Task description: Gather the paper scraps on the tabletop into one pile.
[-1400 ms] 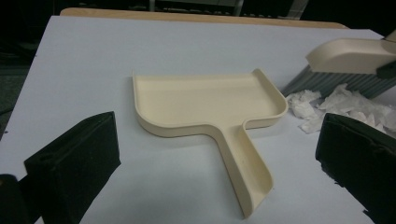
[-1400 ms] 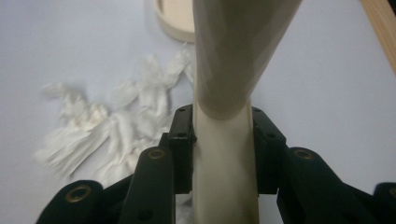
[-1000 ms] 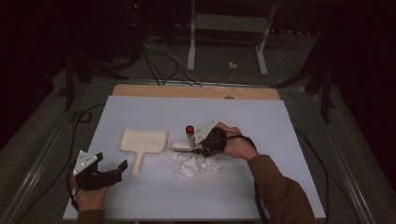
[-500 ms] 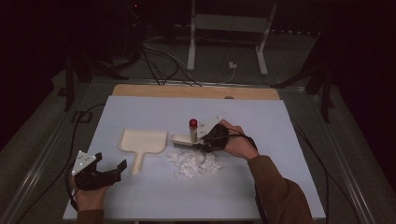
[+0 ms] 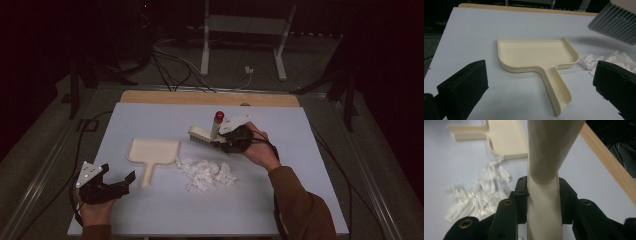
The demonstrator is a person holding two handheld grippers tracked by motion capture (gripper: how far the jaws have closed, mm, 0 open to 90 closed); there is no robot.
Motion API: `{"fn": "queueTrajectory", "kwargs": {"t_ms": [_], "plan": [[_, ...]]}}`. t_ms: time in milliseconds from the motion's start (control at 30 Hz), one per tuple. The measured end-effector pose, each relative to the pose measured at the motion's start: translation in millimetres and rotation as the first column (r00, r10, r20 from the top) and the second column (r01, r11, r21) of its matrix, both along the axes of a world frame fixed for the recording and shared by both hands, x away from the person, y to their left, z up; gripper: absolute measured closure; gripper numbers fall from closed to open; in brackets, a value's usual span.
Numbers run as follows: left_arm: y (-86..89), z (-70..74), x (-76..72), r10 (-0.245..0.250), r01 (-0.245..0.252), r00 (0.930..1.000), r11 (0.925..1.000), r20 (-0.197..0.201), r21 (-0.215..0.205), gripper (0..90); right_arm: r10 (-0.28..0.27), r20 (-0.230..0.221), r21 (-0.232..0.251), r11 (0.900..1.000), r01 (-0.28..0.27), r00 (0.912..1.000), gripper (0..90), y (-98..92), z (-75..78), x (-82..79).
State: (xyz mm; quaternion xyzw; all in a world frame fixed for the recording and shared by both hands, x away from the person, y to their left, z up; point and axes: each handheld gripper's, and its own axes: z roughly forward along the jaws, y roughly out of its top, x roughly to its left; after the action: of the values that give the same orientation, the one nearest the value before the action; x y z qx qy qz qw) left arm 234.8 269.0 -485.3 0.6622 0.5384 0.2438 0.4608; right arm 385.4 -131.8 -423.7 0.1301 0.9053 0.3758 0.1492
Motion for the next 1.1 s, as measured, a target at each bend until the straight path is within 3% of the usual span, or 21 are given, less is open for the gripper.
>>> {"fn": "queueTrajectory", "kwargs": {"t_ms": [433,700,900,1100], "plan": [[-0.8,-0.5,0.1,0.0,0.0,1.0,1.0,-0.003,-0.001,0.4,-0.025,-0.098,0.152,0.988,0.04,0.9949,67.3,-16.0,19.2,-7.3],[-1.3,-0.4,-0.1,-0.003,0.003,1.0,1.0,-0.005,0.001,0.4,-0.002,-0.199,0.224,0.973,0.048,0.98,67.3,-8.3,31.1,-25.3],[-1.0,-0.3,-0.4,-0.001,0.001,1.0,1.0,-0.004,-0.003,0.5,-0.008,-0.267,0.218,0.973,0.069,0.9636,67.3,3.6,30.5,-38.2],[-1.0,-0.5,-0.3,0.0,0.0,1.0,1.0,-0.004,-0.005,0.5,-0.02,-0.326,0.199,0.976,0.089,0.945,67.3,16.9,17.5,-51.0]]}}
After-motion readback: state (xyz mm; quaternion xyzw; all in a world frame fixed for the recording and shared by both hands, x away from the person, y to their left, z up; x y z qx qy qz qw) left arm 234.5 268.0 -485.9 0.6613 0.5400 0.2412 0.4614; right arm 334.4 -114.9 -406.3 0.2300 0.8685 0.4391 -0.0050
